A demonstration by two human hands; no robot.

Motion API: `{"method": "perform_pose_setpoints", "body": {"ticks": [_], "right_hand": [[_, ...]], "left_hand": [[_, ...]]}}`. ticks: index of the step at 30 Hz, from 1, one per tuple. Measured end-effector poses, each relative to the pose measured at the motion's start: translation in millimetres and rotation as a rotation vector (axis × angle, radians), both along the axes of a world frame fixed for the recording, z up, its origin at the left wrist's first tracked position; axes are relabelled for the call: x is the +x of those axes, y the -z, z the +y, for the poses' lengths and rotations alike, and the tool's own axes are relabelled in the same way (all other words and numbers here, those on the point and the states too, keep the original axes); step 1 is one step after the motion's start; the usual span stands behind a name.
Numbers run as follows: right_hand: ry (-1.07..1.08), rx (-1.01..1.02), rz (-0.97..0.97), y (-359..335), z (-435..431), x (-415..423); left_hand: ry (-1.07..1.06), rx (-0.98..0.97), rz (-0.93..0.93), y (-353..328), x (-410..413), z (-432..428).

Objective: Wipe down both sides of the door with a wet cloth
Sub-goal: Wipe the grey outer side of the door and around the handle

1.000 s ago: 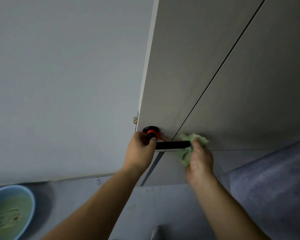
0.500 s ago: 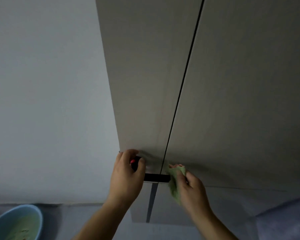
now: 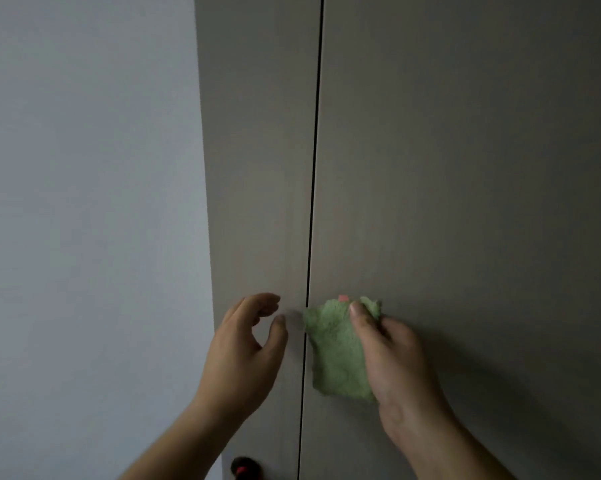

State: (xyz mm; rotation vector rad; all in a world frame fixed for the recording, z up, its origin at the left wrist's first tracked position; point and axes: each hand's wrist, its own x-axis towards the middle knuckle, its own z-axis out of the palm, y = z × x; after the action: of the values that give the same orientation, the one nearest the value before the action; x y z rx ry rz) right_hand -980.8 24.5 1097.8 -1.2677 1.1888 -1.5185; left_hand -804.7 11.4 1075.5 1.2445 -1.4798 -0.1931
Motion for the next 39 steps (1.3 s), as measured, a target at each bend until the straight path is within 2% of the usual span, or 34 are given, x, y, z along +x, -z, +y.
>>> {"method": "perform_pose_setpoints", "body": {"ticks": [5, 9, 13, 15, 16, 17, 19, 20, 22, 25, 28, 32, 35, 39], "right_hand": [[-0.258, 0.025, 0.557, -107.6, -11.8, -11.1], [-0.439, 0.093, 0.785, -155.8, -13.4, -8.8], [-0.517, 0.125, 1.1, -181.3, -13.8, -2.1], [-0.538, 0.177, 1.096, -192.0, -13.9, -0.5], [-0.539, 0.203, 1.035, -198.7, -12.8, 0.2], [-0.54, 0.227, 0.909, -207.4, -11.3, 1.2], [-0.551, 0.231, 0.504, -230.3, -7.3, 4.7], [-0.541, 0.183, 0.31, -244.0, -7.0, 6.2], [-0.458, -0.011, 0.062, -275.9, -10.6, 10.5], [-0.225, -0.417, -0.062, -332.2, -19.2, 23.0], [0.13, -0.782, 0.163, -388.3, -30.4, 39.8], [0.451, -1.177, 0.691, -446.8, -48.6, 59.3], [0.486, -1.357, 1.008, -477.1, -67.5, 73.6], [0.447, -1.445, 1.235, -512.1, -88.5, 93.5]], "left_hand": [[0.018, -0.11, -0.05, -87.2, 15.8, -3.9], [0.021, -0.136, -0.083, -118.2, 28.6, -3.8], [0.026, -0.142, -0.102, -127.2, 37.9, -4.6], [0.037, -0.155, -0.107, -131.7, 40.9, -5.3], [0.044, -0.166, -0.109, -135.5, 42.0, -6.2], [0.054, -0.181, -0.101, -141.5, 42.9, -7.9], [0.084, -0.221, -0.057, -160.4, 43.6, -12.4], [0.097, -0.247, -0.035, -172.3, 43.5, -14.9], [0.109, -0.315, -0.005, -201.2, 42.7, -21.1], [0.092, -0.426, -0.065, -250.7, 39.1, -30.8], [0.033, -0.512, -0.193, -304.2, 32.8, -42.0], [-0.06, -0.546, -0.355, -354.9, 26.5, -58.2], [-0.143, -0.598, -0.464, -368.0, 28.9, -72.4], [-0.23, -0.677, -0.614, -368.9, 39.7, -89.2]]}}
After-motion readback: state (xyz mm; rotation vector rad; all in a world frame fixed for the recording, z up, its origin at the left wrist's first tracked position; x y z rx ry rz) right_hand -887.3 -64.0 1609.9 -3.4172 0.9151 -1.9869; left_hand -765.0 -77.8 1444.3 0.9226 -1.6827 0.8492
